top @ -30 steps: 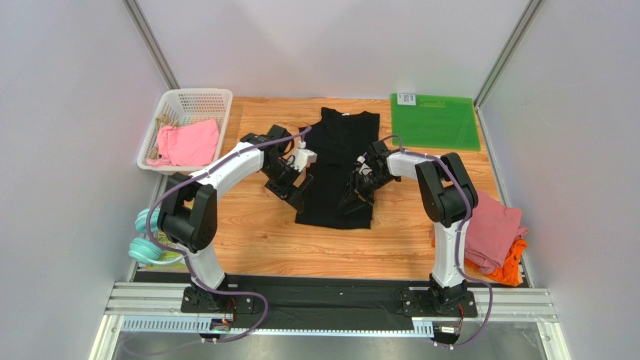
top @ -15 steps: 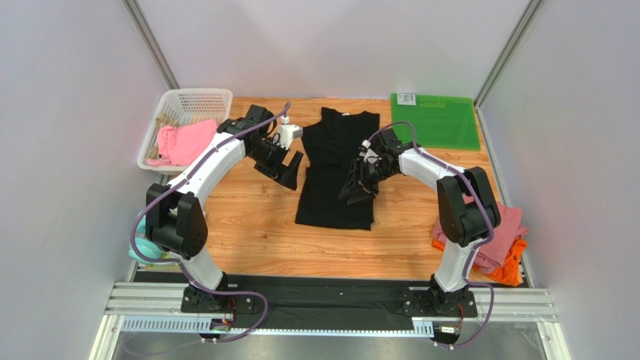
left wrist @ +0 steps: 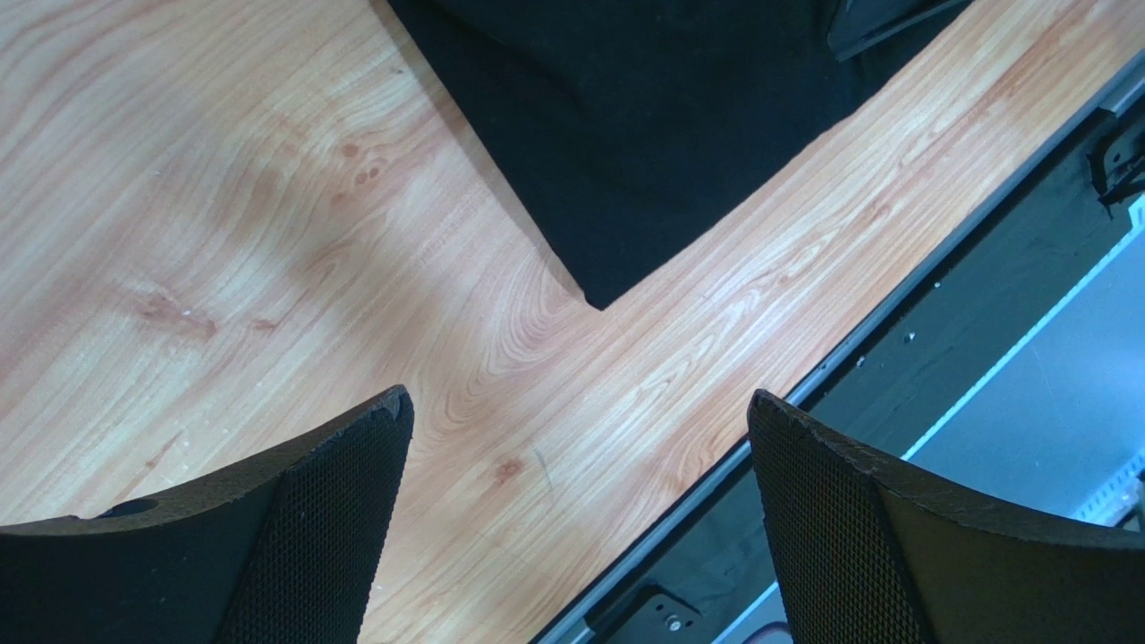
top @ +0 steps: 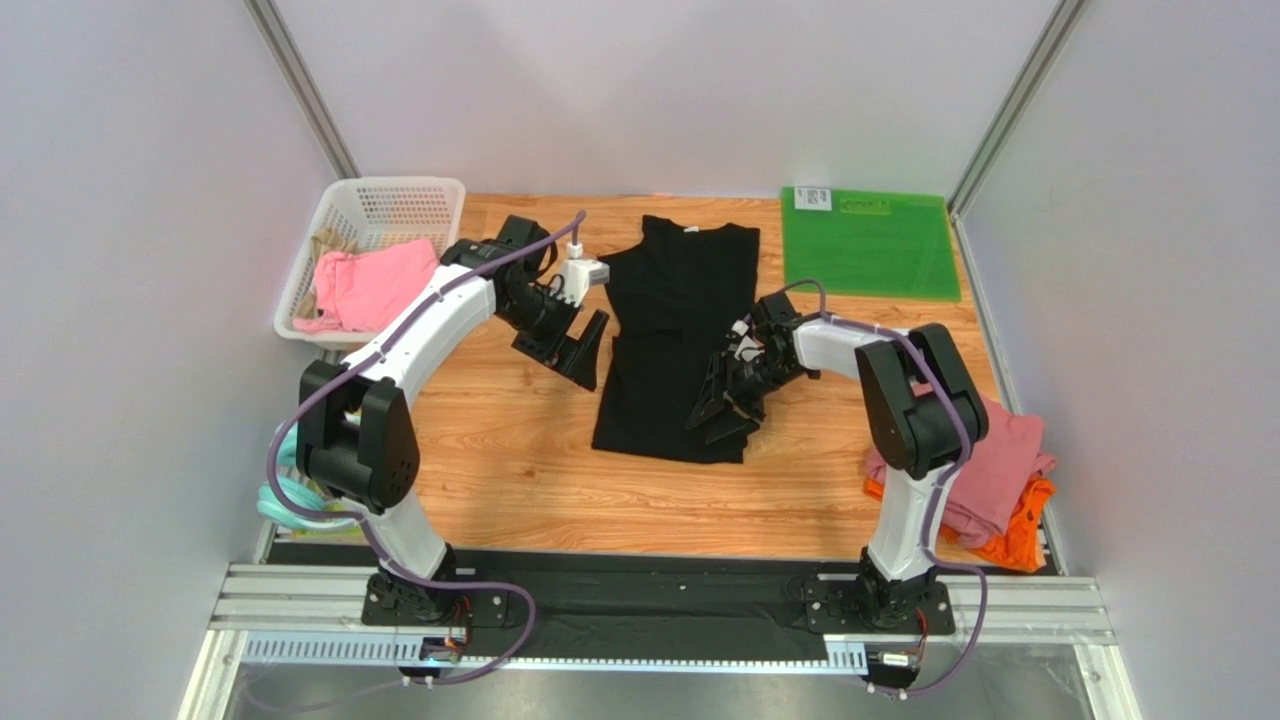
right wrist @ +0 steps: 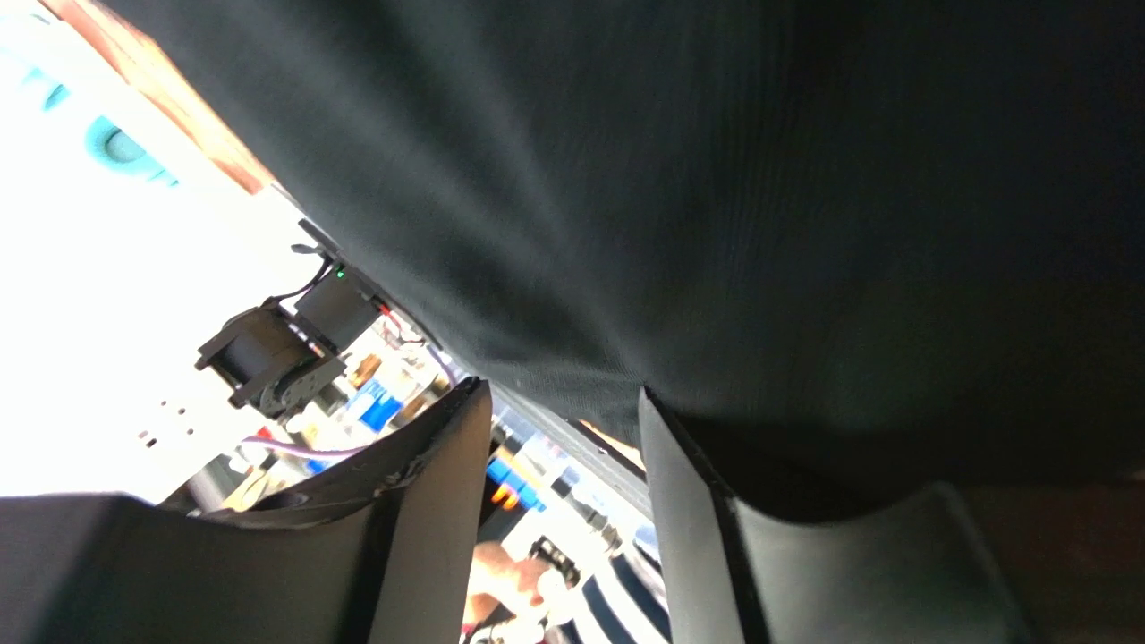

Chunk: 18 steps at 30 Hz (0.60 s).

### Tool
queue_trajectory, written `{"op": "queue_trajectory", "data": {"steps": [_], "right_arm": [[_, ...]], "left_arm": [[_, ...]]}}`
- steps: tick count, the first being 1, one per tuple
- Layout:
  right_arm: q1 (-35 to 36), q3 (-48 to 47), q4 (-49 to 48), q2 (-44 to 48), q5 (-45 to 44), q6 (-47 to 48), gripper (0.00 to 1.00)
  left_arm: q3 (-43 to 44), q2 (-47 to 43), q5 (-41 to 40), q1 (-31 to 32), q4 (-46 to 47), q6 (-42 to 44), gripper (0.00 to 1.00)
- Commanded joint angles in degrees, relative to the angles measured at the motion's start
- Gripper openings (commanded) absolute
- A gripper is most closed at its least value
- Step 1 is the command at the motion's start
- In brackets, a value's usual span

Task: Fold and stack the t-shirts
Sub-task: Fold the folded rectangular tshirt in 1/3 of the way, then grab one side of the 2/3 rectangular tshirt with both arms

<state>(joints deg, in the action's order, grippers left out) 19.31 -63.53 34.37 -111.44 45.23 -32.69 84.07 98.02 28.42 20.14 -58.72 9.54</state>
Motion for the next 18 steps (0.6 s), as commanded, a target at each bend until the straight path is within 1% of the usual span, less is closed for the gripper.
{"op": "queue_trajectory", "data": {"steps": [1,3,5,6,9,11,13,18], "right_arm": [[-0.7,1.2,3.1,10.3,-4.6,0.5,0.53],[-0.6,3.7,3.4,15.3,-5.6,0.1,0.54],[-0.6,6.1,3.7,18.2,-6.3,-0.8,0.54],[-0.6,9.0,3.6,20.7,-6.8,-0.9,0.54],[-0.6,13.4,2.3,24.4,-7.3,-1.8,0.54],[-0.6,17.0,1.4,25.3,-7.7,-2.1,0.54],[-0.6,19.6,1.0,25.8,-8.3,-1.9,0.54],[-1.5,20.7,-0.6,24.5,-9.5,-1.0,0.54]], "left_arm": [[-0.9,-1.2,2.7,2.1,-1.6,0.9,1.0],[-2.8,-1.6,2.9,4.3,-1.4,0.7,1.0],[-5.3,-1.3,3.0,6.6,-0.7,-0.2,1.0],[-6.3,-0.9,3.0,7.1,-0.3,-0.7,1.0],[-9.5,0.8,4.6,7.7,2.2,-3.7,1.0],[-11.7,1.7,5.3,7.7,4.0,-6.2,1.0],[-12.7,2.9,4.1,7.7,5.4,-7.5,1.0],[-13.1,4.8,4.7,7.9,6.3,-9.1,1.0]]}}
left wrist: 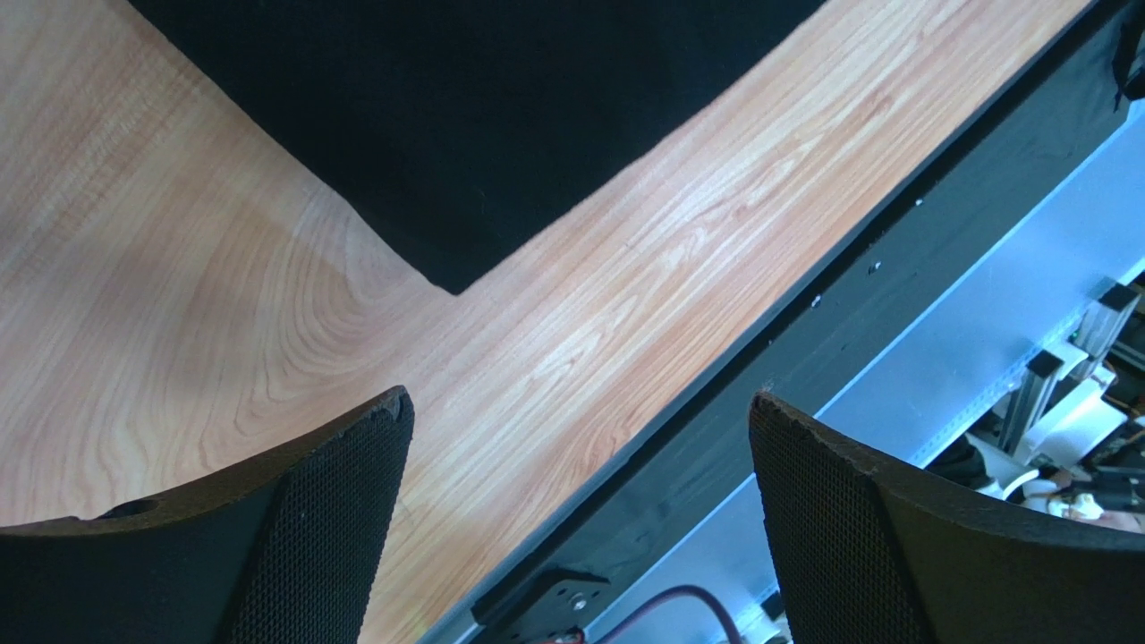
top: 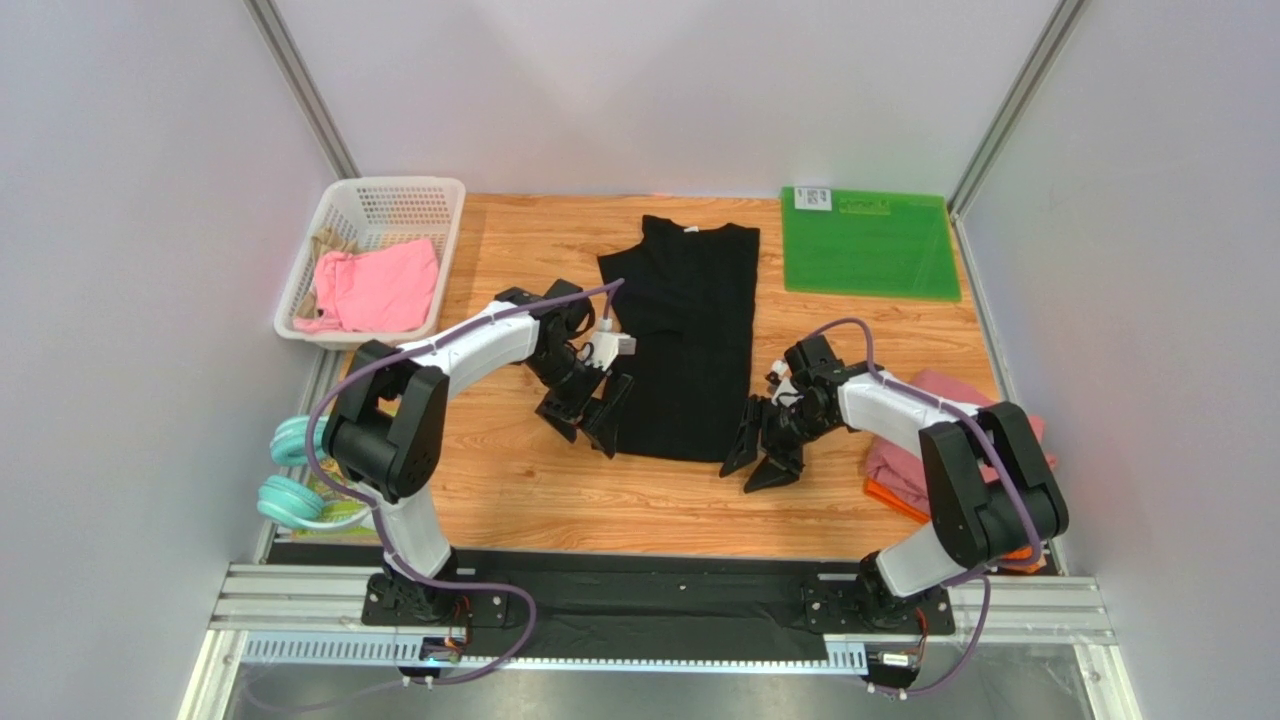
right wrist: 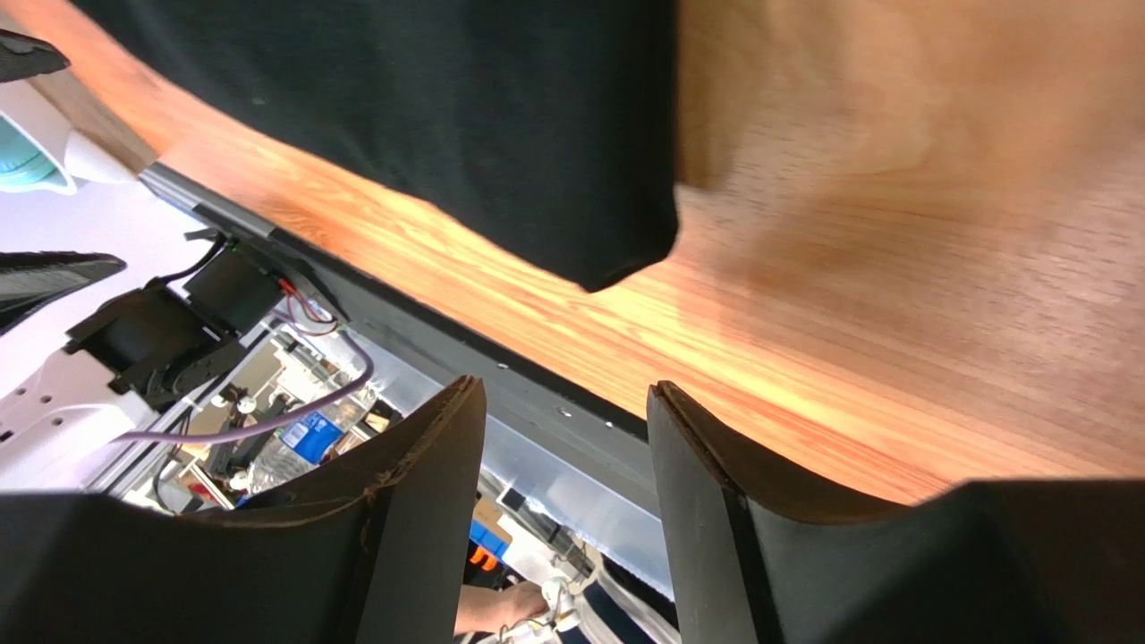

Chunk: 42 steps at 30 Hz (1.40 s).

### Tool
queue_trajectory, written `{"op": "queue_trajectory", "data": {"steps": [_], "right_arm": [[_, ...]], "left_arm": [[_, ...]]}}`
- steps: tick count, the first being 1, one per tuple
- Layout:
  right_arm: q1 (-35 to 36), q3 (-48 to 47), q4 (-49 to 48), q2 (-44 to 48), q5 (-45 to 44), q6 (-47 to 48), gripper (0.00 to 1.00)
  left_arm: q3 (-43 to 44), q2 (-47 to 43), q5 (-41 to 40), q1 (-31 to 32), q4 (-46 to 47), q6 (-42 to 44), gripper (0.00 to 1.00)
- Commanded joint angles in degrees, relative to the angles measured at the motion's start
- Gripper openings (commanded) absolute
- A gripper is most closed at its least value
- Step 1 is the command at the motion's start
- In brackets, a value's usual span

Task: Fold and stack the t-shirts
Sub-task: Grab one side of the 2/3 rectangular tshirt with both arms

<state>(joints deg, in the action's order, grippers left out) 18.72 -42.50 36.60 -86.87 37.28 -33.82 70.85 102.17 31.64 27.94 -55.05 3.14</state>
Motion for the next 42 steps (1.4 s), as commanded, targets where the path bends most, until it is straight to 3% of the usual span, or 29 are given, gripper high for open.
{"op": "queue_trajectory", "data": {"steps": [1,12,29,34,42], "right_arm": [[-1.8,-0.5,-3.0,-0.3,-0.7,0.0,0.54],[-3.1,-8.5,-4.7,-3.7,12.0,-2.7,0.52],[-3.1,-2.6,-11.9,-16.0,7.0,0.0,0.48],[-3.1,-2.3,-10.2,-10.9,9.0,-1.0,0.47],[-3.1,-4.4,0.3,2.6,6.8,-0.2,0.5]], "left_arm": [[0.3,0.9,1.8,0.1,2.8,-2.8,1.0],[3.5,-0.5,1.1,0.3,2.0,-1.9,1.0],[3.9,-3.9,-0.9,0.3,1.5,-1.5,1.0],[2.6,-4.5,-0.5,0.3,1.8,-1.7,1.0],[-0.5,-2.3,1.5,0.3,3.5,-2.9,1.0]]}}
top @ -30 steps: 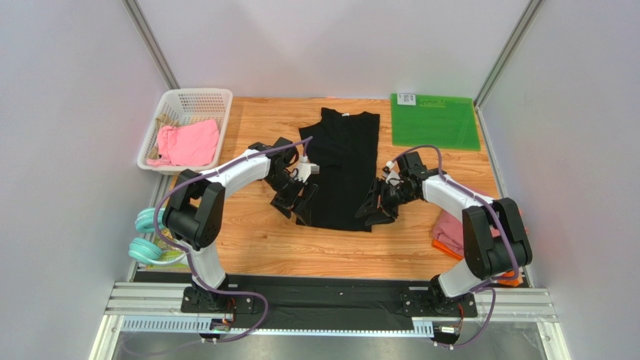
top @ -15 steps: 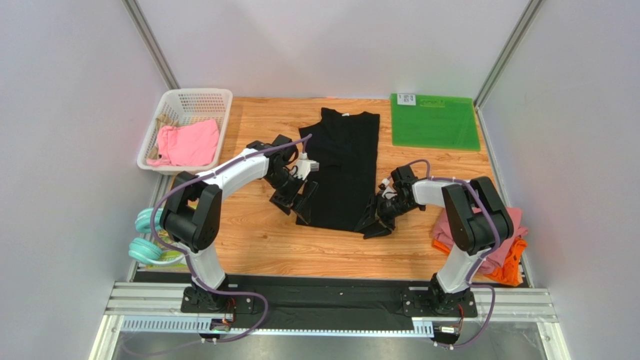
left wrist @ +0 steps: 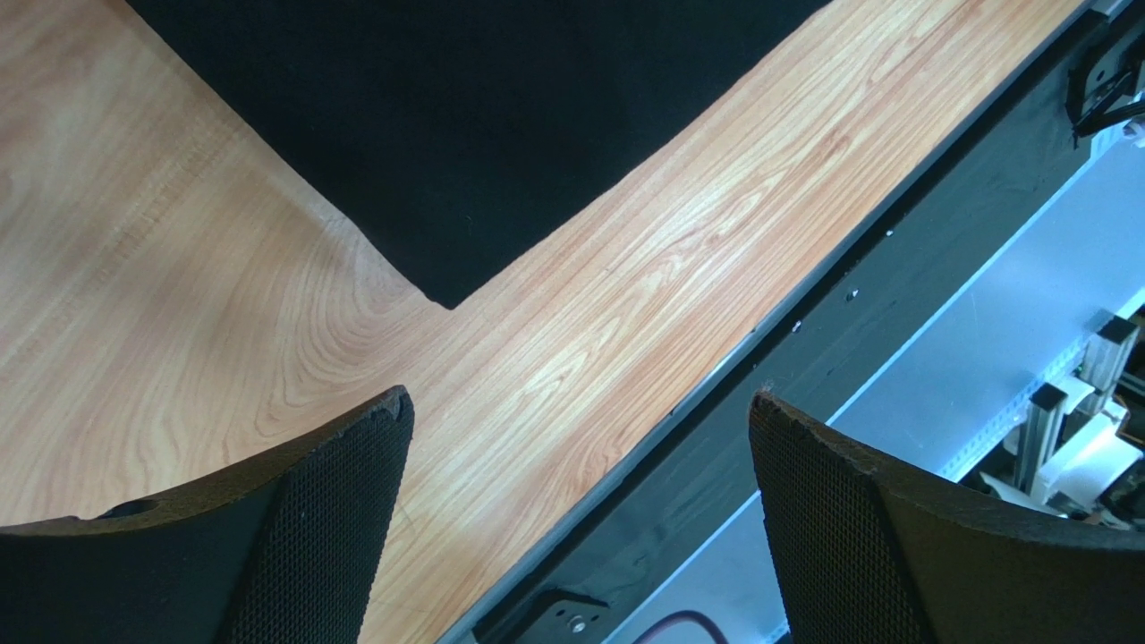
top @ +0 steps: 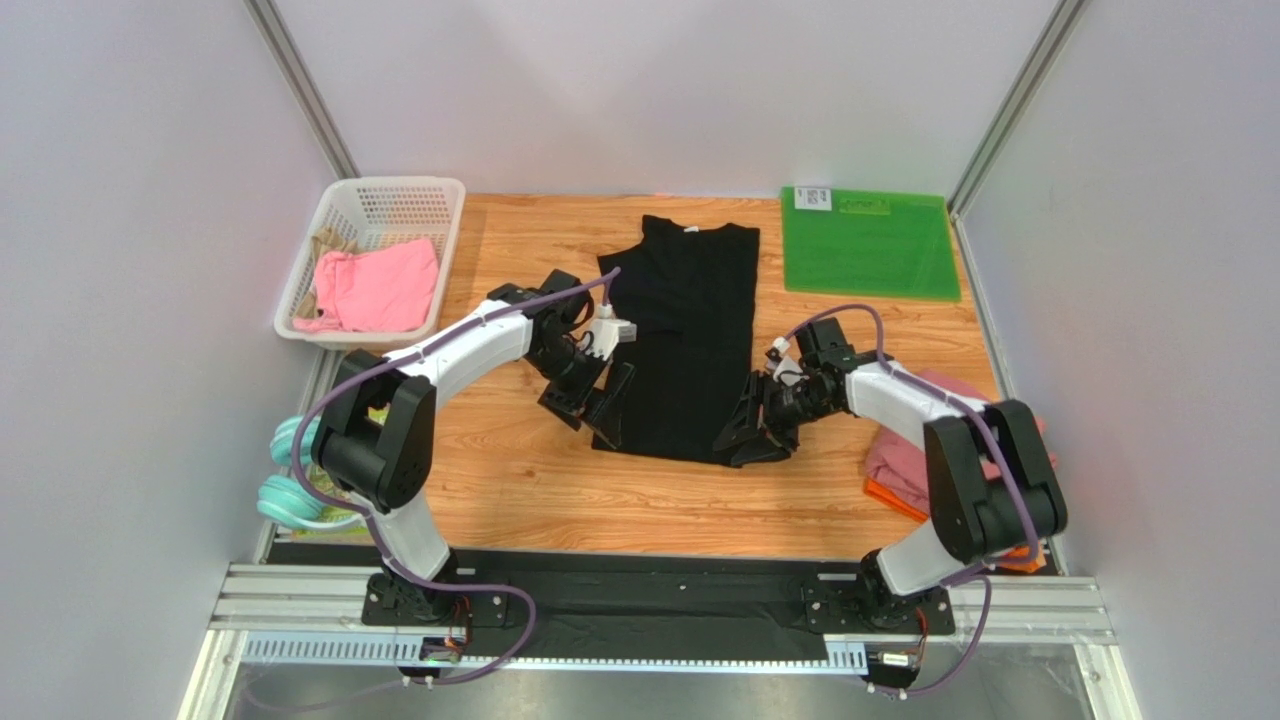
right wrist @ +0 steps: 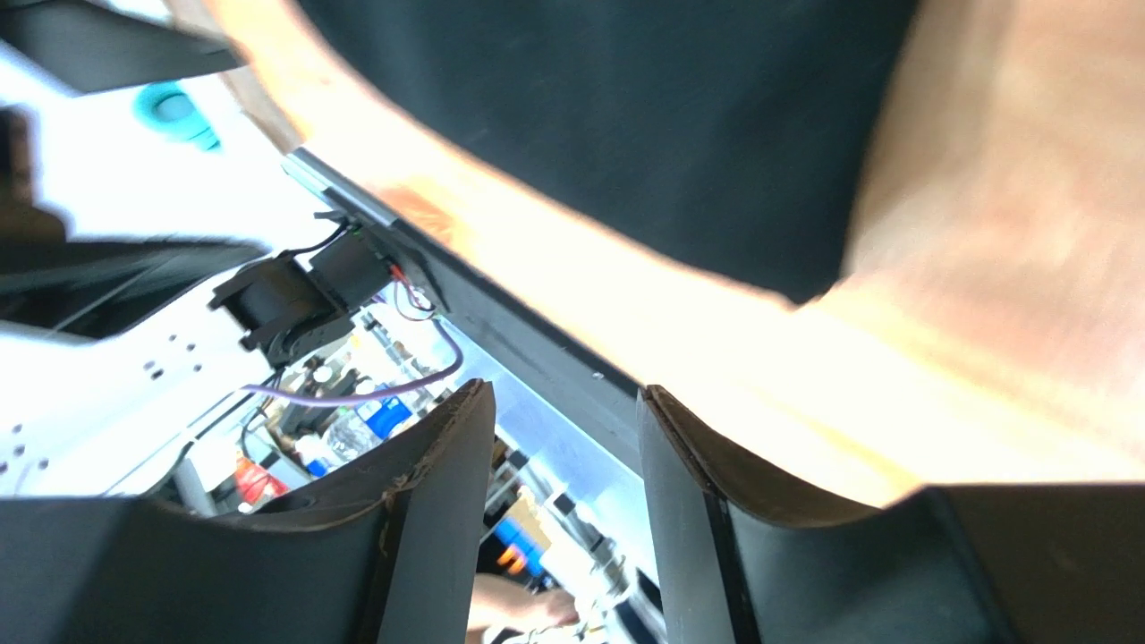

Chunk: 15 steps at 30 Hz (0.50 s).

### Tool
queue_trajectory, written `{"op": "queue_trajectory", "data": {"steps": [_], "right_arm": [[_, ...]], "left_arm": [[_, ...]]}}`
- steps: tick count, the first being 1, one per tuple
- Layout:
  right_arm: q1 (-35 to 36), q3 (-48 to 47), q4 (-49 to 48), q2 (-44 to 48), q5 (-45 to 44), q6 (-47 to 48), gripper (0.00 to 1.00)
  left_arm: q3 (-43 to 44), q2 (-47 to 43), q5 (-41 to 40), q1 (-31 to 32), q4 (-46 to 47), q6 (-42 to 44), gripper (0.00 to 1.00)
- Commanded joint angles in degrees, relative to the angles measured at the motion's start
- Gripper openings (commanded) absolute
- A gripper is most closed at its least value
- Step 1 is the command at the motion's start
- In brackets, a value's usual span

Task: Fold and stack the t-shirts
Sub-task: Grab one side of the 2/3 rectangular tshirt with both arms

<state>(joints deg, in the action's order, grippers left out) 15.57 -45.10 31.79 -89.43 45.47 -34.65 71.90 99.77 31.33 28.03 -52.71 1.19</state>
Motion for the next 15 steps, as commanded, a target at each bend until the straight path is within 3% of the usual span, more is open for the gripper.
{"op": "queue_trajectory", "data": {"steps": [1,15], "right_arm": [[0.1,-1.5,5.8,5.6,-1.8,0.7,0.5],[-7.7,3.9,3.8,-0.3,-5.3,5.8,0.5]], "left_arm": [[-1.8,0.4,1.8,0.2,1.5,-2.2,1.0],[-1.2,8.1,1.6,0.2,3.4,-5.1,1.0]]}}
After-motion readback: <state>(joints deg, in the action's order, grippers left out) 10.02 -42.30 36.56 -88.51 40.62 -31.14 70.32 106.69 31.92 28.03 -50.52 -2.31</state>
